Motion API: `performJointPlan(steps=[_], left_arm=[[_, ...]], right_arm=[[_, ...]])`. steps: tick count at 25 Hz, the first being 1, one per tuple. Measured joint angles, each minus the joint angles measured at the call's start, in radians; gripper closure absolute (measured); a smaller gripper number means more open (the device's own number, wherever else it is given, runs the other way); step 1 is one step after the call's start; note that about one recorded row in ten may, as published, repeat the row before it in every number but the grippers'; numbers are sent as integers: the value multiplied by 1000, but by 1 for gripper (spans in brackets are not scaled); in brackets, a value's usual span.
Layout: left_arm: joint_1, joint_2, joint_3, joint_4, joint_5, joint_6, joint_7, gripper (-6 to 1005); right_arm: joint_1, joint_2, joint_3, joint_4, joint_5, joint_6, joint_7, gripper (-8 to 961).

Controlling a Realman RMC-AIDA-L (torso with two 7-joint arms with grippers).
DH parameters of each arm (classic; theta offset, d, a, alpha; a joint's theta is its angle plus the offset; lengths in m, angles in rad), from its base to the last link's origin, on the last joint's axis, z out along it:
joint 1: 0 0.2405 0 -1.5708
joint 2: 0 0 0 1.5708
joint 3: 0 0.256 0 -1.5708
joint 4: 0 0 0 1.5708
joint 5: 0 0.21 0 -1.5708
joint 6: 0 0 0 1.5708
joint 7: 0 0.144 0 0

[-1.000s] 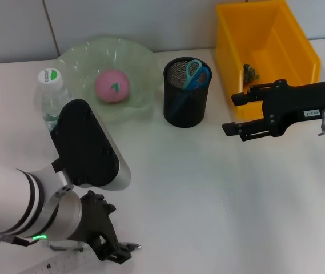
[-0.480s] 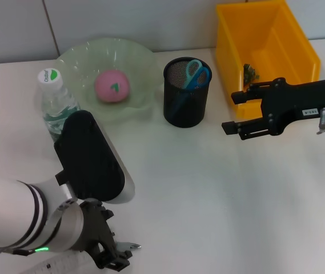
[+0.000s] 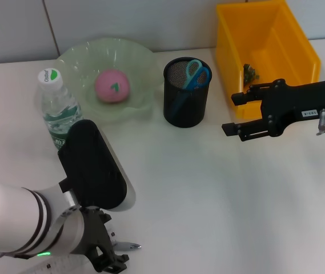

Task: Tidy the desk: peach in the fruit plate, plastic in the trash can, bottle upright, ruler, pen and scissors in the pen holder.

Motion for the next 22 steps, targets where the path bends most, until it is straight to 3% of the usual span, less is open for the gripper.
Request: performJointPlan(steps=[22], left_arm=[[-15, 2, -6, 10, 52, 35, 4, 274]], right_arm=[[9, 0, 0, -2, -10, 14, -2, 164]])
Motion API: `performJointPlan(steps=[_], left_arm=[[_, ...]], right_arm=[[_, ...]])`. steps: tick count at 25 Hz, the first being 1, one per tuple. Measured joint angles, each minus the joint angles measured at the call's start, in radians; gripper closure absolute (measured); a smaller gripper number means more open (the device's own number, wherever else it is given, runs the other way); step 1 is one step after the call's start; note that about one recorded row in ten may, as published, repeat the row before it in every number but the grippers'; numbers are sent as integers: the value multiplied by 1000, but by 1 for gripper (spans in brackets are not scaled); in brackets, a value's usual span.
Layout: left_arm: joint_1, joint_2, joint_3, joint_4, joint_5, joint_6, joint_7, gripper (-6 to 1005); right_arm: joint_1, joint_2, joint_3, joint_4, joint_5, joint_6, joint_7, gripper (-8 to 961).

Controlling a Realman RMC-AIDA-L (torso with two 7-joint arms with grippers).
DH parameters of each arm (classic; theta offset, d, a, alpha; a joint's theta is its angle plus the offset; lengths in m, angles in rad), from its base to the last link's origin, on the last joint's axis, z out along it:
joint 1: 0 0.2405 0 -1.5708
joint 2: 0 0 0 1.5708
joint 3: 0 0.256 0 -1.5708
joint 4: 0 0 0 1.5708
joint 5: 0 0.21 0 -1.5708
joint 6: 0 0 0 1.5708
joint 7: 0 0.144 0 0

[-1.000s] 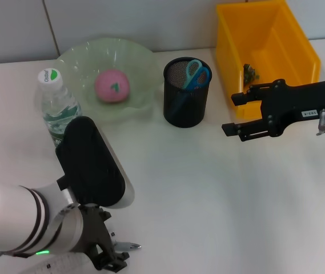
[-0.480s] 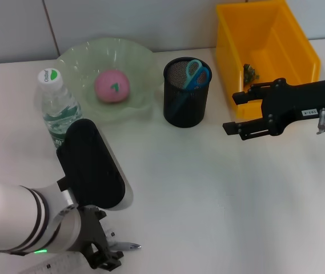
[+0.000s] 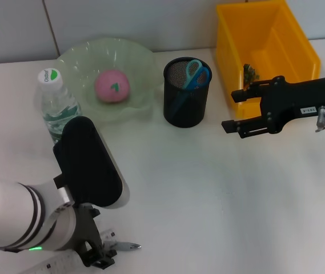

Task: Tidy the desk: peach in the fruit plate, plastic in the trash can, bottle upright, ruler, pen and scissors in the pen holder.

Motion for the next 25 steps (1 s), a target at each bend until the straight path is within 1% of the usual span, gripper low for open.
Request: performJointPlan(steps=[9, 13, 25], left_arm=[[-5, 0, 0, 0, 1, 3, 0, 276], [-17, 1, 6, -5, 1, 17, 4, 277], [-16, -1, 9, -6, -10, 30, 26, 292]], right_arm=[[2, 0, 0, 2, 0, 6, 0, 164], [3, 0, 0, 2, 0, 11, 0, 164], [10, 4, 0, -1, 0, 11, 0, 165]])
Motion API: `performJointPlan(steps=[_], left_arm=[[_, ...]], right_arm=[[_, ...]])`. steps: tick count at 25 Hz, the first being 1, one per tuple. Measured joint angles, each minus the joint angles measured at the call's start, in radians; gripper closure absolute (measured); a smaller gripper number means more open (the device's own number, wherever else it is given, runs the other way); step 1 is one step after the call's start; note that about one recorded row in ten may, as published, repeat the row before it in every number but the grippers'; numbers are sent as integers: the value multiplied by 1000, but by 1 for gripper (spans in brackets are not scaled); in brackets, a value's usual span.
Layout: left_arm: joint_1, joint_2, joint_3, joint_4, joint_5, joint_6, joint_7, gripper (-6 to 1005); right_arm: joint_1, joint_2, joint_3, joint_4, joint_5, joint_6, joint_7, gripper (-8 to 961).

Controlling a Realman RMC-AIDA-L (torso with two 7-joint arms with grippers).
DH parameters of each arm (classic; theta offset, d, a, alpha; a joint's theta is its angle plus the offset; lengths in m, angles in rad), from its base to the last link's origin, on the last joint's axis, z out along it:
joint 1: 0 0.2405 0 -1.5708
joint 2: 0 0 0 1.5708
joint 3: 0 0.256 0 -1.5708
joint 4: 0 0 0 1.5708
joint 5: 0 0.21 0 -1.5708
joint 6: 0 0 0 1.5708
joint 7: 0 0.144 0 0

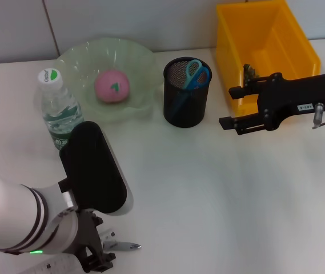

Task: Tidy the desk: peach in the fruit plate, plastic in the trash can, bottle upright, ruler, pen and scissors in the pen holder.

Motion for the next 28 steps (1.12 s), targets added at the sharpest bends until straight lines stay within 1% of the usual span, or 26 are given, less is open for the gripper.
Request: performJointPlan(steps=[3, 14, 17, 22, 28], left_arm=[[-1, -1, 0, -1, 0, 1, 1, 311], [-1, 0, -7, -2, 0, 0, 4, 324], [-1, 0, -3, -4, -1, 0, 4, 396], [-1, 0, -1, -4, -1, 0, 5, 433], [-1, 0, 1, -7, -1, 0, 8, 439]], right_arm=[[1, 0, 0, 0, 0, 0, 0, 165], [1, 1, 0, 0, 0, 0, 0, 165], [1, 2, 0, 0, 0, 0, 0, 165], [2, 2, 0, 0, 0, 0, 0, 165], [2, 2, 0, 0, 0, 0, 0, 165]])
